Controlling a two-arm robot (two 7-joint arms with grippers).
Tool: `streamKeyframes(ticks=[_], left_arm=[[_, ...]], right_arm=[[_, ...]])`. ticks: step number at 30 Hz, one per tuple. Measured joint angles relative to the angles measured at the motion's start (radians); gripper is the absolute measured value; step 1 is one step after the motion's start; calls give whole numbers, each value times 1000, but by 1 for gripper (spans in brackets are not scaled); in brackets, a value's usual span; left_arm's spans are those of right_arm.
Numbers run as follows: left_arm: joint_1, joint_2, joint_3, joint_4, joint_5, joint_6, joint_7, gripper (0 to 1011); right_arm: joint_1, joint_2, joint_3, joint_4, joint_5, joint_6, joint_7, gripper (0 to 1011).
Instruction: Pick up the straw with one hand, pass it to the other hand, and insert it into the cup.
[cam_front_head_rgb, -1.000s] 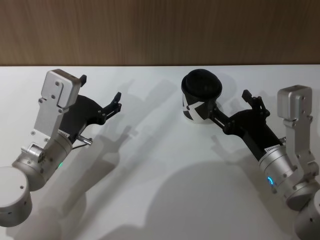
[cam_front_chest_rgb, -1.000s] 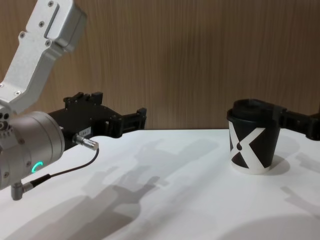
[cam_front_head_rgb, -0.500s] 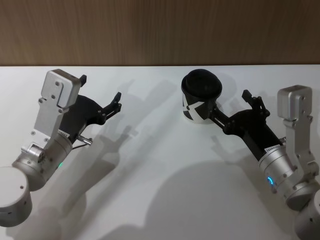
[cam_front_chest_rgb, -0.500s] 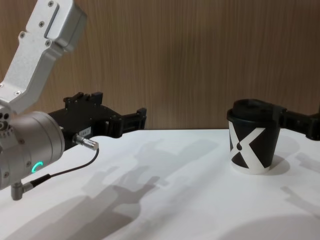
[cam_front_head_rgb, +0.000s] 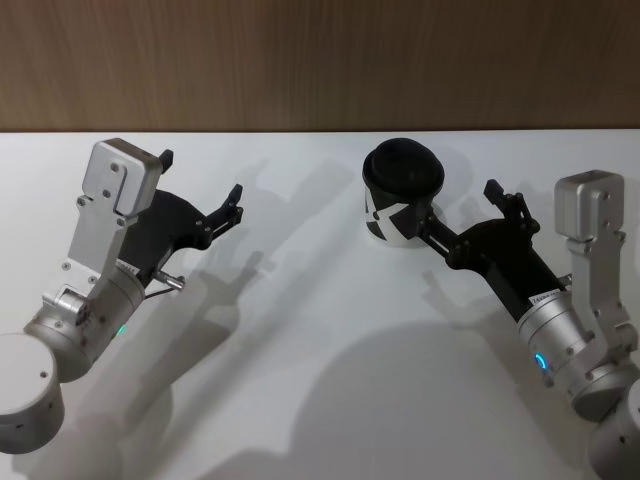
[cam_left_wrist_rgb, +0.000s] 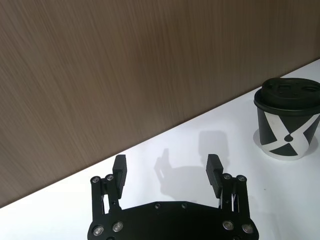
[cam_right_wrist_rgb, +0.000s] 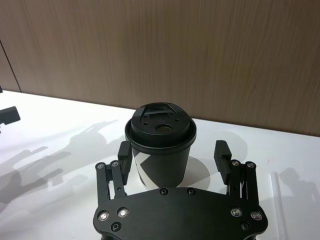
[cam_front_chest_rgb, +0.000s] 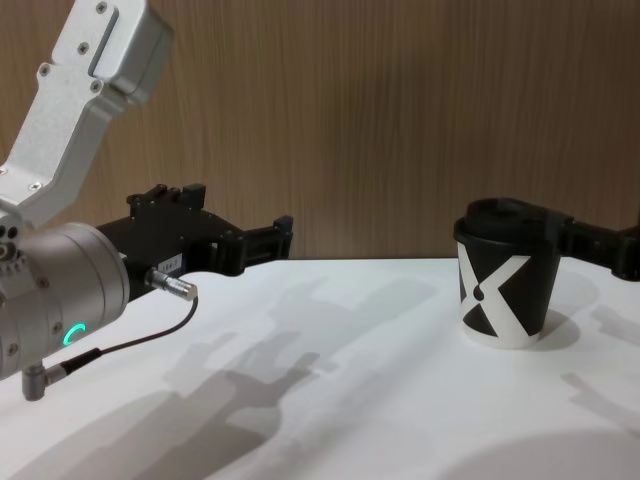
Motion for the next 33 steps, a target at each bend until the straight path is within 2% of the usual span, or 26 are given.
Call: streamKeyframes(ticks=[18, 28, 33], left_arm=[[0, 0, 0, 0, 0, 0, 0, 1000], [0, 0, 0, 0, 0, 0, 0, 1000], [0, 0, 0, 0, 0, 0, 0, 1000]], right_arm=[[1, 0, 1, 1, 0, 0, 1, 1001], [10, 8, 20, 19, 5, 3, 16, 1001], [9, 12, 33, 20, 13, 22, 21, 1001]])
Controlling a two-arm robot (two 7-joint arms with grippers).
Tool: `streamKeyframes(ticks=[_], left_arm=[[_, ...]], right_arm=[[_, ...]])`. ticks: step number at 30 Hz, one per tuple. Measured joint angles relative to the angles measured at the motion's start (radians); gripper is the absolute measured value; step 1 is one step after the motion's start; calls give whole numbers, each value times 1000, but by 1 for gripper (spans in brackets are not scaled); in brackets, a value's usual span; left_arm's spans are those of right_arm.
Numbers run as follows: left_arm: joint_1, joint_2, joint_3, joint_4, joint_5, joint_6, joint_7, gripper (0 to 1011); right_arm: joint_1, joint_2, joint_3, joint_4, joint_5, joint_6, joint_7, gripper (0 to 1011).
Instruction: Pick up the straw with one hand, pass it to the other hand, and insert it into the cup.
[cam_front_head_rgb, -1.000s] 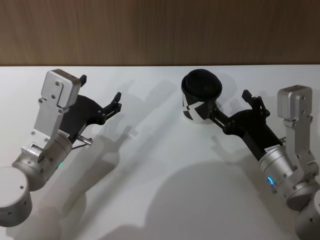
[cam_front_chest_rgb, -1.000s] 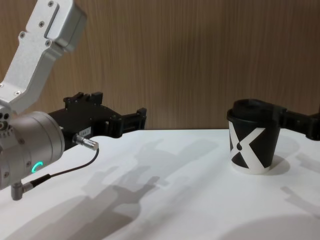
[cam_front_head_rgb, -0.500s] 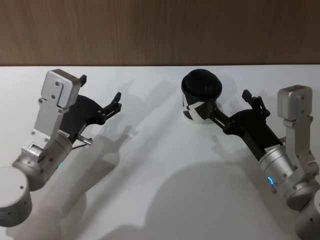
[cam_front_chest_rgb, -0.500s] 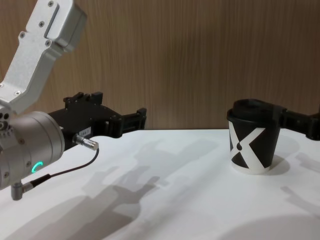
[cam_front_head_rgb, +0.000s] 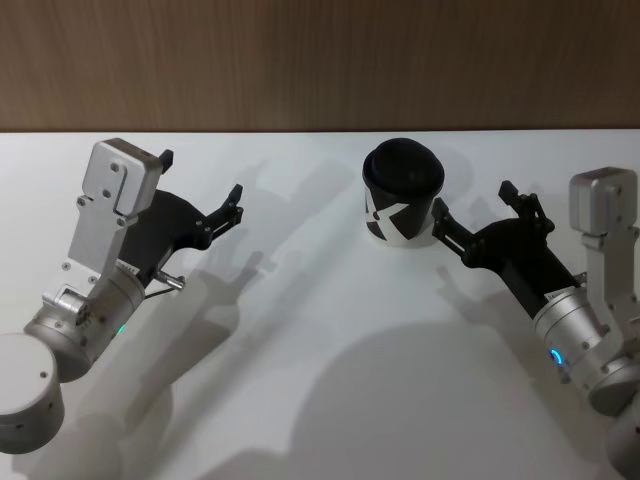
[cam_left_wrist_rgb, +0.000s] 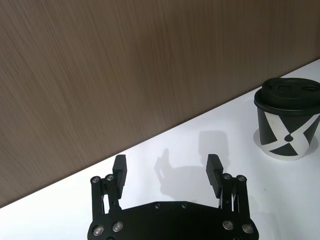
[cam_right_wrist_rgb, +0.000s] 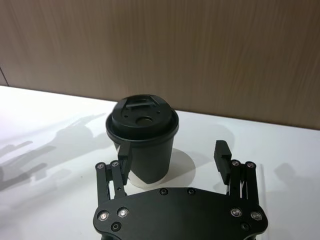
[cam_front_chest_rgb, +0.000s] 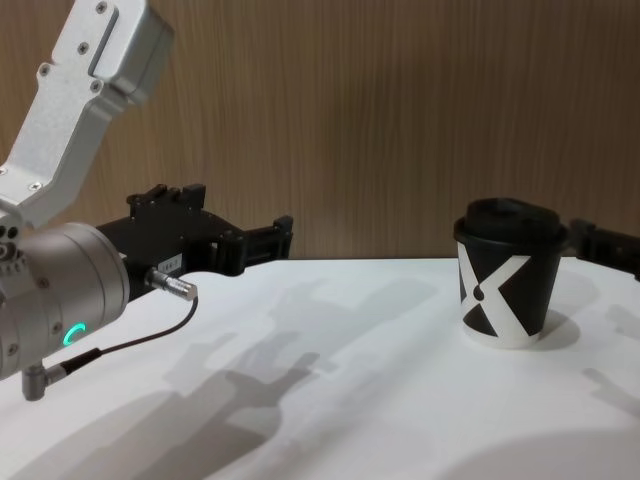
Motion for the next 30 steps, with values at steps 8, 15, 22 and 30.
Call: streamKeyframes(ticks=[8, 15, 22, 30], left_arm=[[0, 0, 0, 0, 0, 0, 0, 1000], [0, 0, 0, 0, 0, 0, 0, 1000], [0, 0, 0, 0, 0, 0, 0, 1000], [0, 0, 0, 0, 0, 0, 0, 1000]], right_arm=[[-13, -2, 23, -7, 14, 39, -6, 1001], [-33, -14, 46, -18, 25, 83, -31, 1001], [-52, -20, 69, -25, 28, 125, -56, 1001], [-63, -12, 78, -27, 12, 160, -68, 1001]])
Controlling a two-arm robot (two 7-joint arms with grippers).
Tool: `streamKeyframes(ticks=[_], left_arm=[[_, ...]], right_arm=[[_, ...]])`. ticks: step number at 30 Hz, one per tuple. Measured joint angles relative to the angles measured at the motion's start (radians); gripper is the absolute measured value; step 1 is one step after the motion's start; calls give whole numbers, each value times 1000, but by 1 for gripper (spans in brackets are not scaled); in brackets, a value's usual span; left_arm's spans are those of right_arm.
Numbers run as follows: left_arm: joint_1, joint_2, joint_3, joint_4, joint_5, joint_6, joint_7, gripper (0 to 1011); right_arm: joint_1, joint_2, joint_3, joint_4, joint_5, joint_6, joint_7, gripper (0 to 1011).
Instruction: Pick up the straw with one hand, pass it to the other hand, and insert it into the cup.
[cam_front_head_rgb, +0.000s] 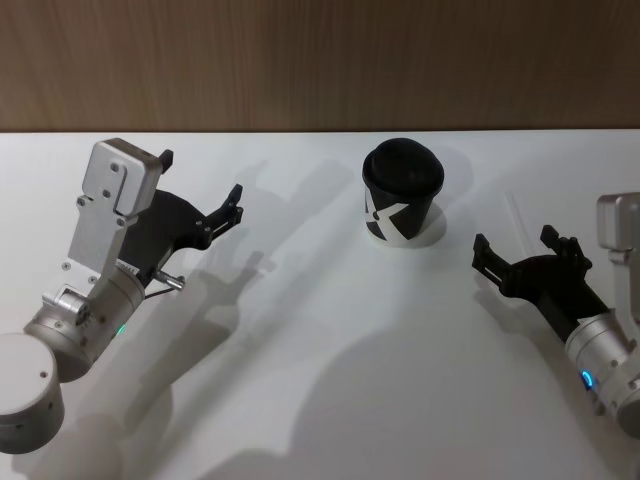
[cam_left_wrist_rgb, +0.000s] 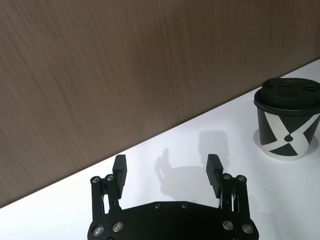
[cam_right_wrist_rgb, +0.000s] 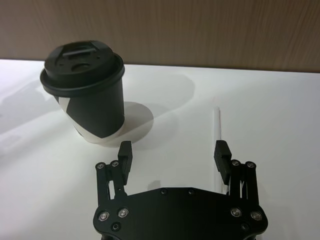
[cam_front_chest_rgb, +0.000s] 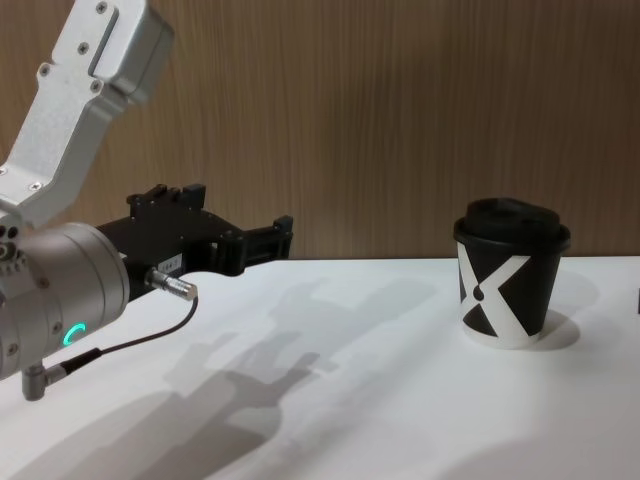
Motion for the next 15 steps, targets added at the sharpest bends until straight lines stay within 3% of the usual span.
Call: streamKeyframes(ticks=[15], left_arm=[[0, 0, 0, 0, 0, 0, 0, 1000]], right_arm=[[-2, 12, 19, 6, -19, 47, 0, 1001]])
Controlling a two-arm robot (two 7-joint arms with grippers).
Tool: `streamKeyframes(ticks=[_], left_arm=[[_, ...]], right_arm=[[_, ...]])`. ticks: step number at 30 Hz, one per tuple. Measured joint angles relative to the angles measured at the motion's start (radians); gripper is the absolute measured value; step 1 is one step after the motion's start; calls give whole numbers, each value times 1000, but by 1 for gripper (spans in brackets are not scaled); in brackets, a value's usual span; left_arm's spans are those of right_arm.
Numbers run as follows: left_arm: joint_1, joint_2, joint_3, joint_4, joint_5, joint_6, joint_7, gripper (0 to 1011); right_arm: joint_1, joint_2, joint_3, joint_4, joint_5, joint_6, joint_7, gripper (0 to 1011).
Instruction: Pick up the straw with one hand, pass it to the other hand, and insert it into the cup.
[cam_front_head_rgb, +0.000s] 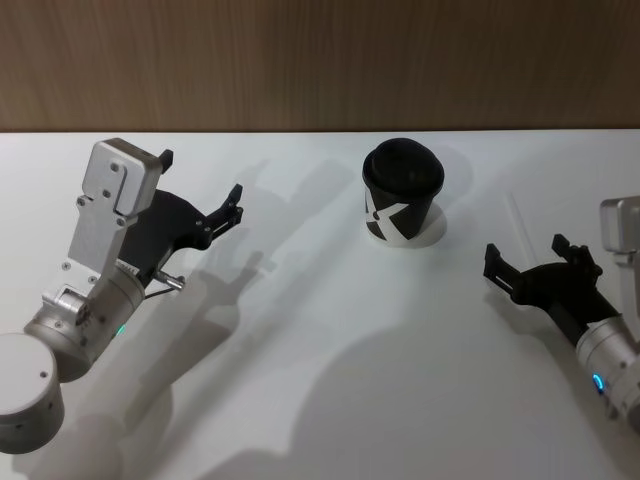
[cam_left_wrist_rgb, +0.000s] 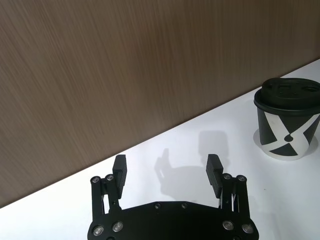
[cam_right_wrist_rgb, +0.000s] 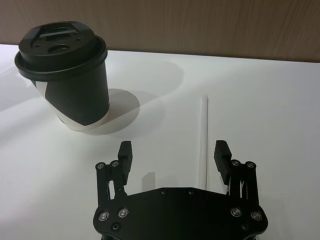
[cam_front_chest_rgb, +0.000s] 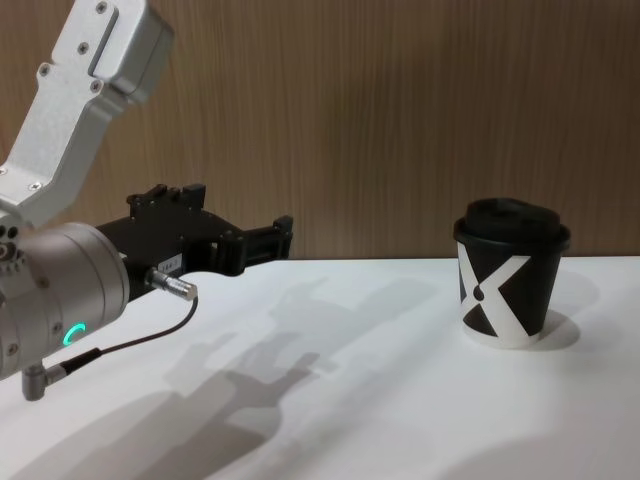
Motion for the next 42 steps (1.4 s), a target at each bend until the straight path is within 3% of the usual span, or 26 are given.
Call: streamKeyframes(ticks=[21, 42], left_arm=[[0, 0, 0, 0, 0, 0, 0, 1000], [0, 0, 0, 0, 0, 0, 0, 1000]], right_arm=[[4, -4, 37, 38, 18, 32, 36, 1001], [18, 5, 51, 63, 5, 57, 59, 1001]])
